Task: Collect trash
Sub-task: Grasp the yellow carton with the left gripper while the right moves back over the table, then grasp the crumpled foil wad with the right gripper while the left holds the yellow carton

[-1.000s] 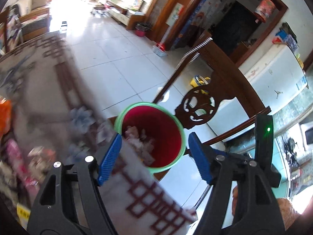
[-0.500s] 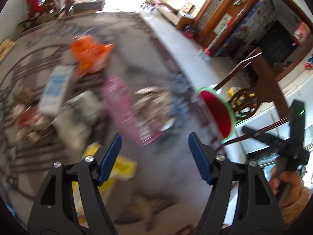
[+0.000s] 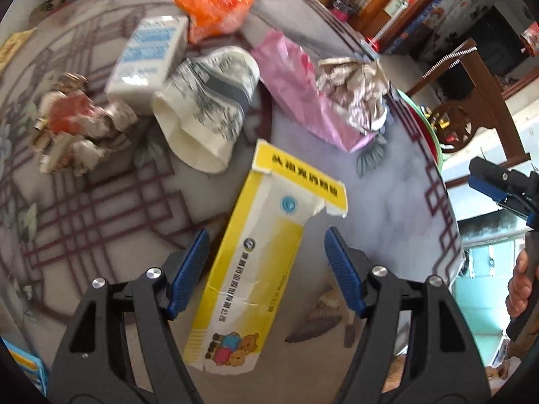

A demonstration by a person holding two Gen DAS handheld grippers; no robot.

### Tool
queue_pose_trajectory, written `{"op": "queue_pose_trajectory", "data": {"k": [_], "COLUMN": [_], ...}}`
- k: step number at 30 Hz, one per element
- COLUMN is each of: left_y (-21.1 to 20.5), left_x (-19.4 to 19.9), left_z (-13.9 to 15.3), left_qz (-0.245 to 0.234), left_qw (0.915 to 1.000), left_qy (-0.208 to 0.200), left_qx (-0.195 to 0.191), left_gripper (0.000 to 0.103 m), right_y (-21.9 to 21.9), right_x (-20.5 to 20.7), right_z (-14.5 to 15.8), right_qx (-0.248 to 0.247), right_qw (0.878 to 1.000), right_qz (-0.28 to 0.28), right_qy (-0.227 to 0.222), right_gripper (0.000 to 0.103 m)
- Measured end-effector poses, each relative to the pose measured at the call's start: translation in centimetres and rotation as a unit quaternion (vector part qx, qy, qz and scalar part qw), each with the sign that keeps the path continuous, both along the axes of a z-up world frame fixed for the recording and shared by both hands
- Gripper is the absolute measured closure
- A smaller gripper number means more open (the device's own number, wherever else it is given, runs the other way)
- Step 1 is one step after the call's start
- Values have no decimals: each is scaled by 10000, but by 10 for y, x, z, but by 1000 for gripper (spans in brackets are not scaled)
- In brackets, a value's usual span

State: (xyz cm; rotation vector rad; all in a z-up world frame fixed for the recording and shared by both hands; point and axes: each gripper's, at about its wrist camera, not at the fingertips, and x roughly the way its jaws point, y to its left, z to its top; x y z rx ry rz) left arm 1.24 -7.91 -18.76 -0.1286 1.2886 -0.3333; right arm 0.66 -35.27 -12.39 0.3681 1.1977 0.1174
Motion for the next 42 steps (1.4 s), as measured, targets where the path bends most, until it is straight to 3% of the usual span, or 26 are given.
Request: {"op": "queue_pose_trajectory", "data": {"k": [2,4,8,14,20,25,32,42], "left_y": [0,0,10,24,32,42,63,59], "left_x": [1,0,-2,2,0,-4,-3,1], "left_z": [-8,-12,-13,16,31,39,35,31], "left_qz": [-92,-114,8,248,468,653,1035,1036], "left_qw": [9997,9994,9986,9962,9929,9912,9876,9882], "left_qy": [147,220,229,-126,-227,-317,-271,-155], "left_qx": [-159,-231,-486,-825,-1069,-1105,-1147,-1114], "left_gripper": [45,65,70,70,70,70,69,69], "right_y": [8,15,32,55,84,96,104,115], "right_x": [-2,-3,3,34,86,113,128,134], "right_z": [-1,-2,-2,-1,0,-16,-36,-45], "right_qx": [-49,-96,-222,-268,-460,-544,-639,-655], "right_qw": [10000,9999,9994,9982,9953,9943,9925,9898], "right_qz": [21,52,265,524,778,901,1039,1251], "right_qy": [31,60,78,-89,-352,-168,97,185], "right_gripper": [31,31,31,31,31,31,31,31]}}
